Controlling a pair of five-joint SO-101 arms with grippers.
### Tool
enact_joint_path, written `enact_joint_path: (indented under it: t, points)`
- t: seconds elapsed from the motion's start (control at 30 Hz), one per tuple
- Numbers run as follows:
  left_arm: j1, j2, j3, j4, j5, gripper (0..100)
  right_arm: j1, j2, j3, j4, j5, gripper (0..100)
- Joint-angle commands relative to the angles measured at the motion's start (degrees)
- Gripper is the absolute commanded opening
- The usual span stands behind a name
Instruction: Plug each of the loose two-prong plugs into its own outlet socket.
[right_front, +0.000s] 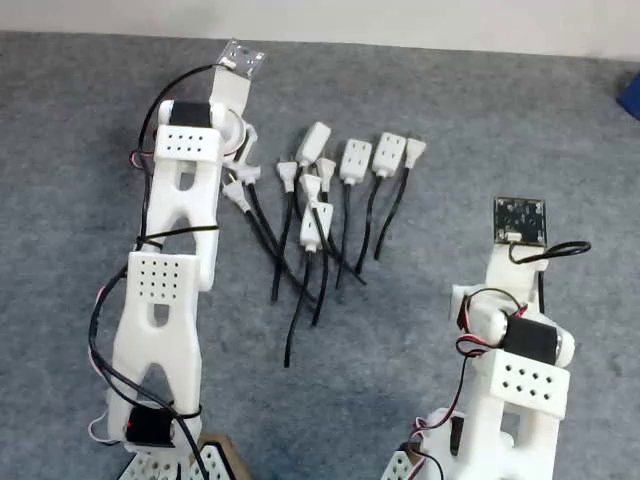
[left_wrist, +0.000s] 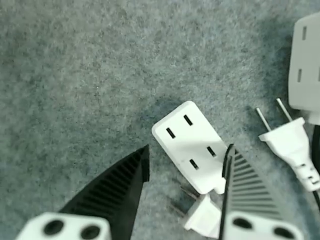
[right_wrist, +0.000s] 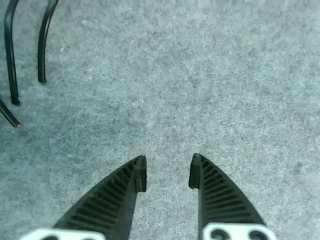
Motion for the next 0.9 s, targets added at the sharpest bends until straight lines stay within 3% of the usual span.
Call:
enact_joint_path:
  t: [0.0,0.27,0.6,0.87]
  points:
    - [0.66,1.10,-1.45,0.18,0.18,24,-0.40,-1.19,-0.22,-0.84,0.70,14.9]
    - [4.00,0.48,-1.89,5.71,5.36,24,-0.40,-1.19,-0.13,-0.84,0.70,14.9]
    - [4.26,-0.40,-1.89,4.84,12.66,24,-0.66,-1.19,-0.13,1.10,2.20,14.9]
    - [1.54,-0.66,-11.82,6.68,10.64,24,-0.66,-1.19,-0.04,1.27,2.90,14.9]
